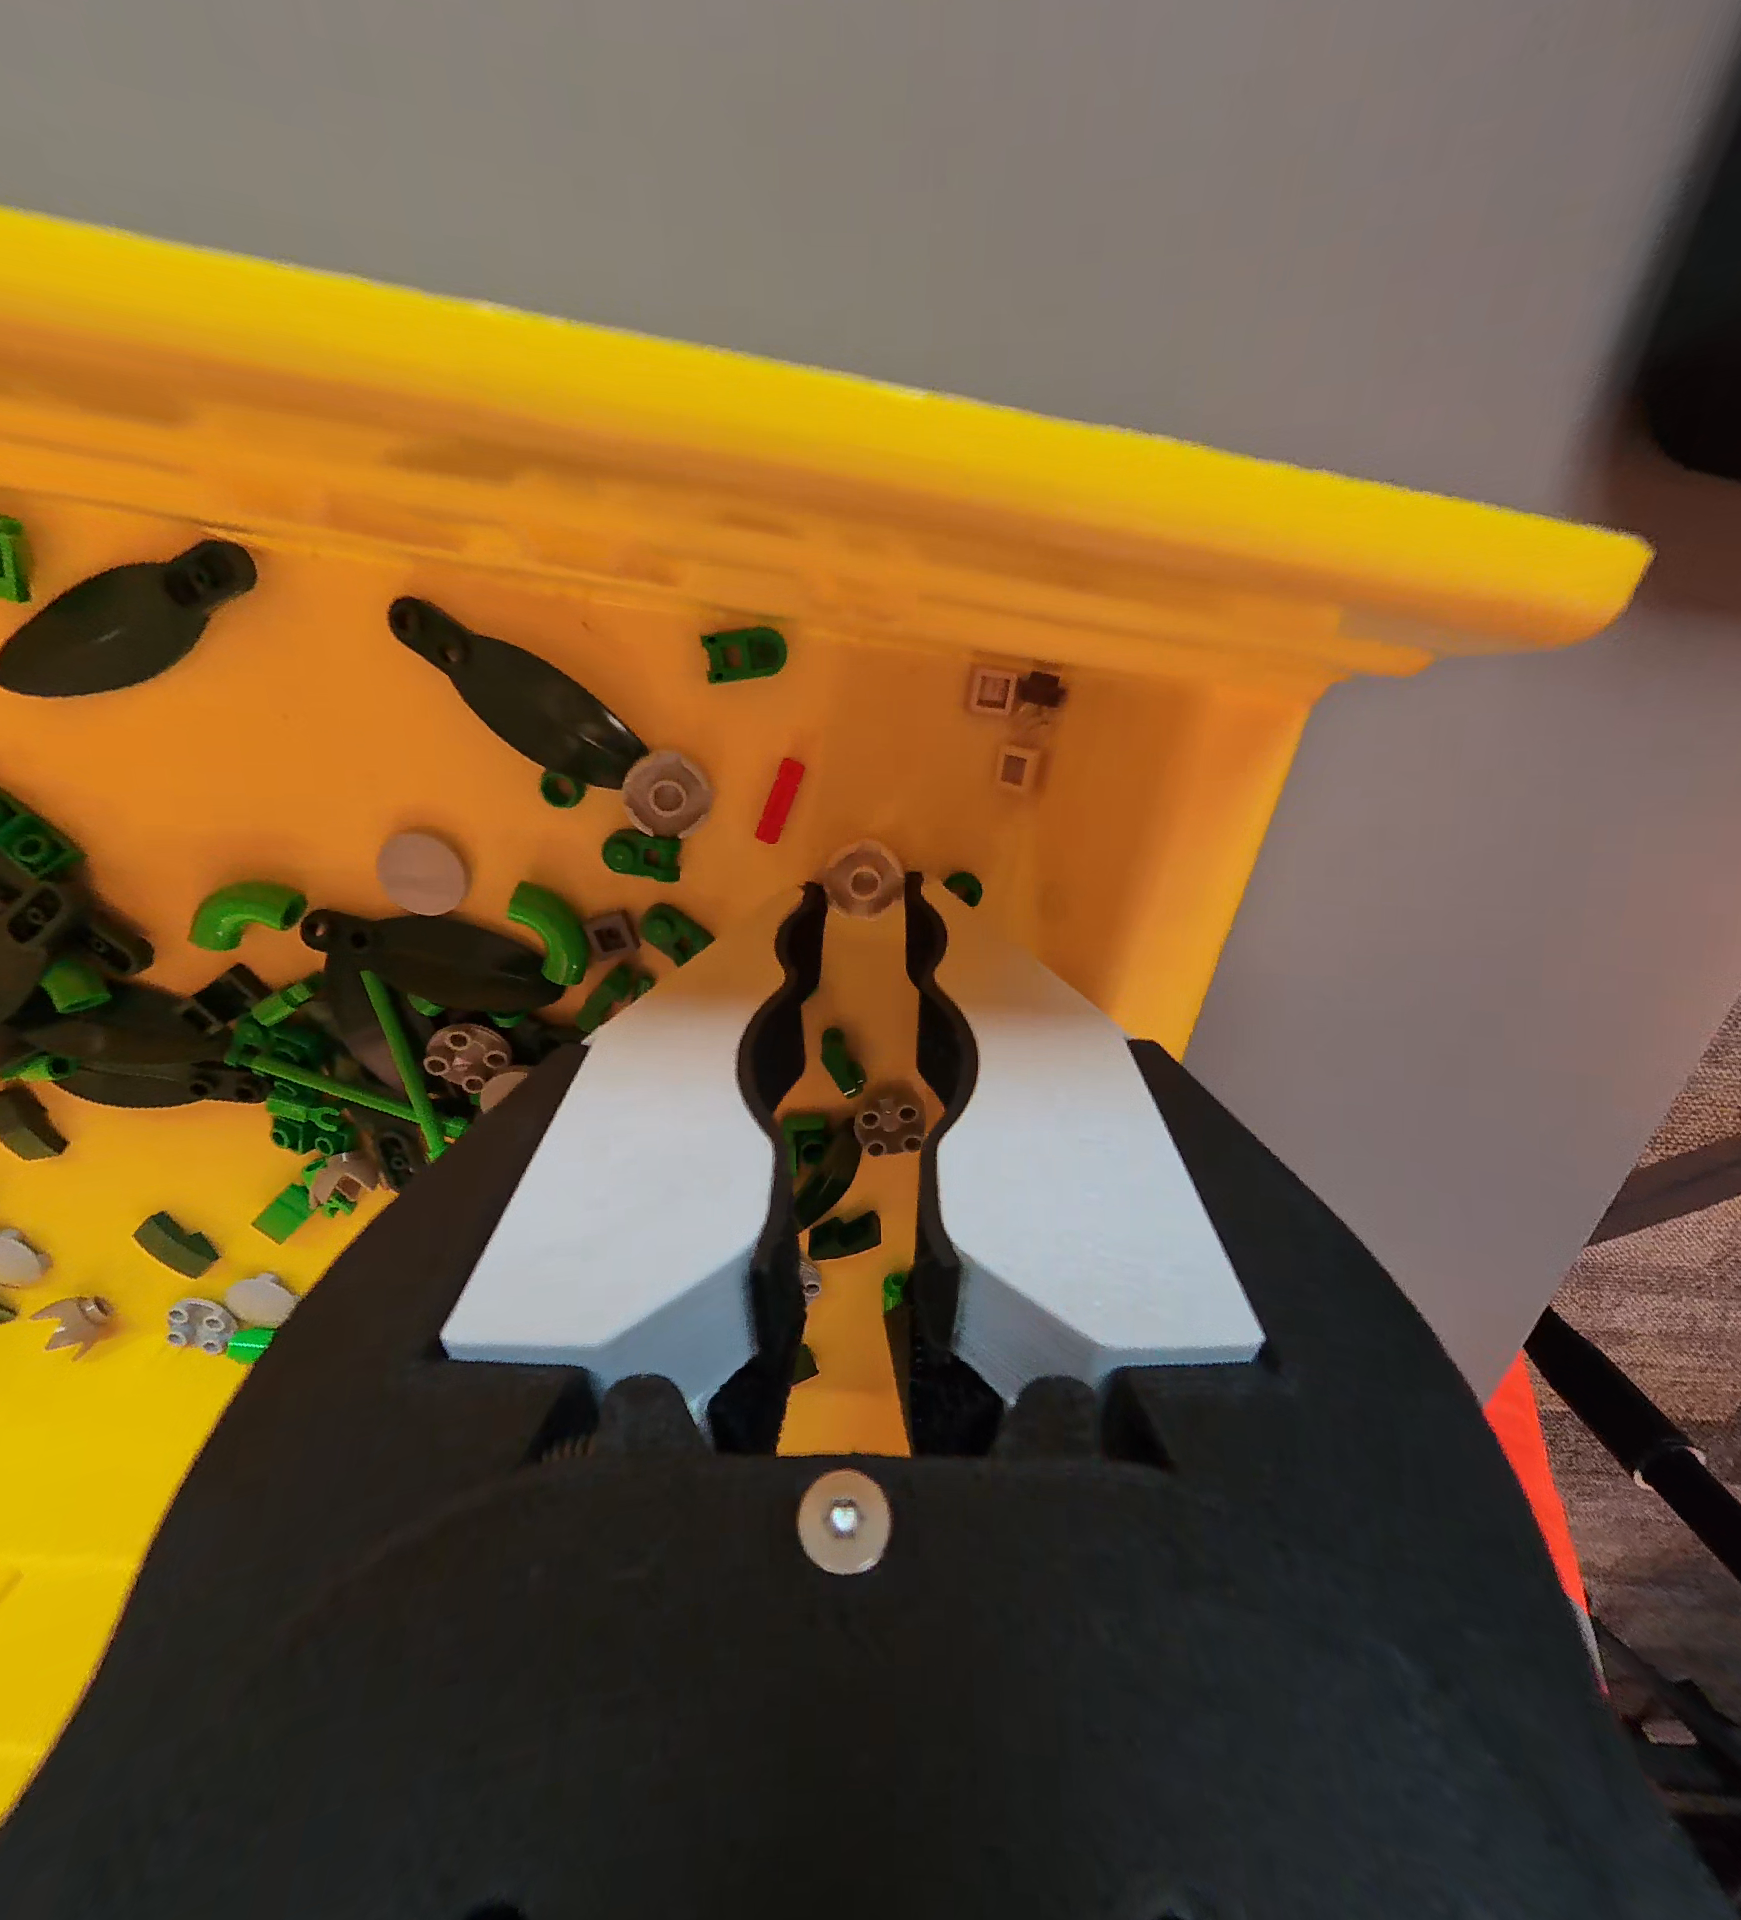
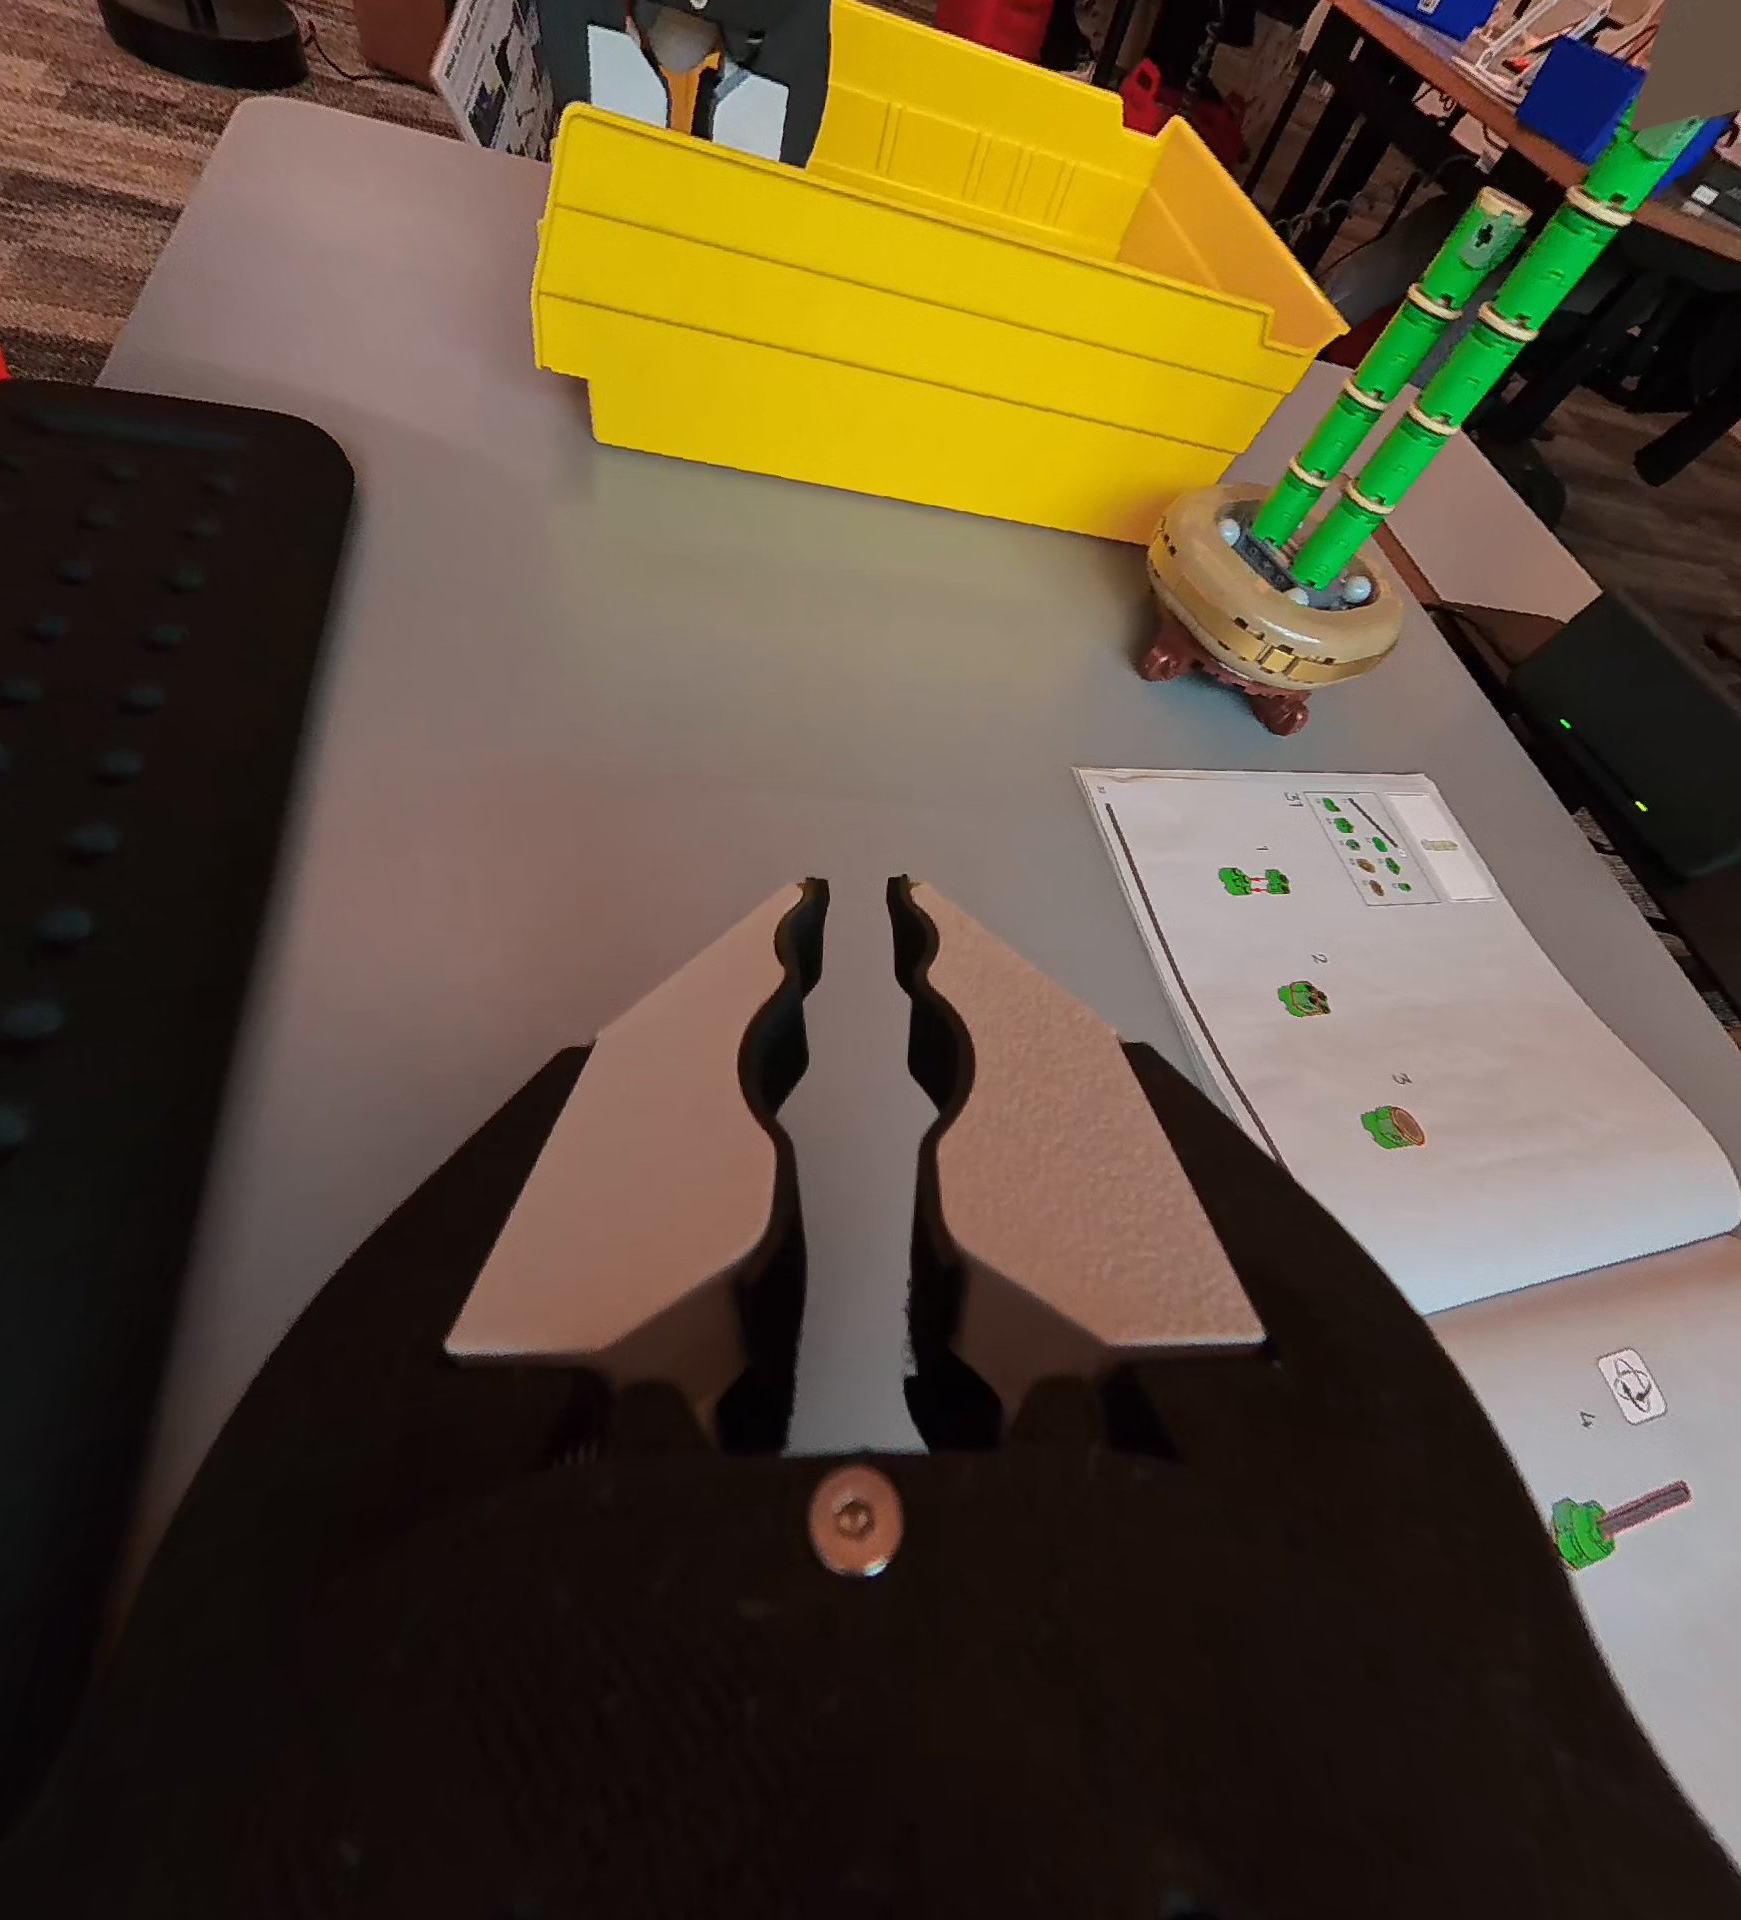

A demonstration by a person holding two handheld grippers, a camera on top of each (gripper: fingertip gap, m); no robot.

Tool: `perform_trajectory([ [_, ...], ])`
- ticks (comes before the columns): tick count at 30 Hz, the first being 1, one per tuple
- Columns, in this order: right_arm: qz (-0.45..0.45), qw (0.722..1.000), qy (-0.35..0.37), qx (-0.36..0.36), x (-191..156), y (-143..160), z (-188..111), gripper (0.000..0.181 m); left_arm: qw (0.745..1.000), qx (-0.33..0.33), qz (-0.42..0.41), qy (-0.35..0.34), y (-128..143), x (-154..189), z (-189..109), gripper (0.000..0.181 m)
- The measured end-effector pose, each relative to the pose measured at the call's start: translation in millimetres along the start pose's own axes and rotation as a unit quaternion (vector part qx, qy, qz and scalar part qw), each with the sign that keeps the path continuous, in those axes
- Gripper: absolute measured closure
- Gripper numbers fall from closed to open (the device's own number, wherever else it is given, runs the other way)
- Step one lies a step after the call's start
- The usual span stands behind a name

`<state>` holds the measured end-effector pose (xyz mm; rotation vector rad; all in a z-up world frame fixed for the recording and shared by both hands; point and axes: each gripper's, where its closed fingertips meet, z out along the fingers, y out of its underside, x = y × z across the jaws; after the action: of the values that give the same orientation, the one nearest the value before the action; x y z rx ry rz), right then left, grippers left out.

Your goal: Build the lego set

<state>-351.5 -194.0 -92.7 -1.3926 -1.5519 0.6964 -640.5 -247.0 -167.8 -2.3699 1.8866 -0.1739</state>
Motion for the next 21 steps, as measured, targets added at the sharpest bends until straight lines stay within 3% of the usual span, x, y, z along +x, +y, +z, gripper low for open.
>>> perform_trajectory([
  [7, -0.002, 1.000, -0.001, 0.001, 0.2, -0.8, -0.6, 0.169, 0.998, 0.012, -0.035, -0.053, 5.7, -12.7, -14.0, 0.168],
  [10, -0.003, 1.000, 0.002, 0.003, 0.3, -2.8, -1.4, 0.169, 0.982, 0.093, -0.111, -0.122, 1.3, -28.5, -47.8, 0.168],
  [13, -0.007, 1.000, 0.002, 0.007, -1.5, -5.9, 0.3, 0.169, 0.931, 0.261, -0.215, -0.140, -26.1, -29.0, -94.5, 0.168],
  [17, -0.024, 1.000, 0.001, 0.021, -10.3, -18.9, 4.8, 0.169, 0.820, 0.487, -0.294, -0.056, -79.5, -3.8, -145.3, 0.168],
  [19, -0.058, 0.996, 0.000, 0.065, -24.6, -45.4, 3.0, 0.167, 0.778, 0.550, -0.303, 0.006, -106.2, 15.3, -153.2, 0.169],
  [21, -0.096, 0.989, 0.008, 0.114, -37.3, -76.3, -2.7, 0.163, 0.752, 0.577, -0.310, 0.071, -134.6, 33.1, -150.1, 0.169],
])
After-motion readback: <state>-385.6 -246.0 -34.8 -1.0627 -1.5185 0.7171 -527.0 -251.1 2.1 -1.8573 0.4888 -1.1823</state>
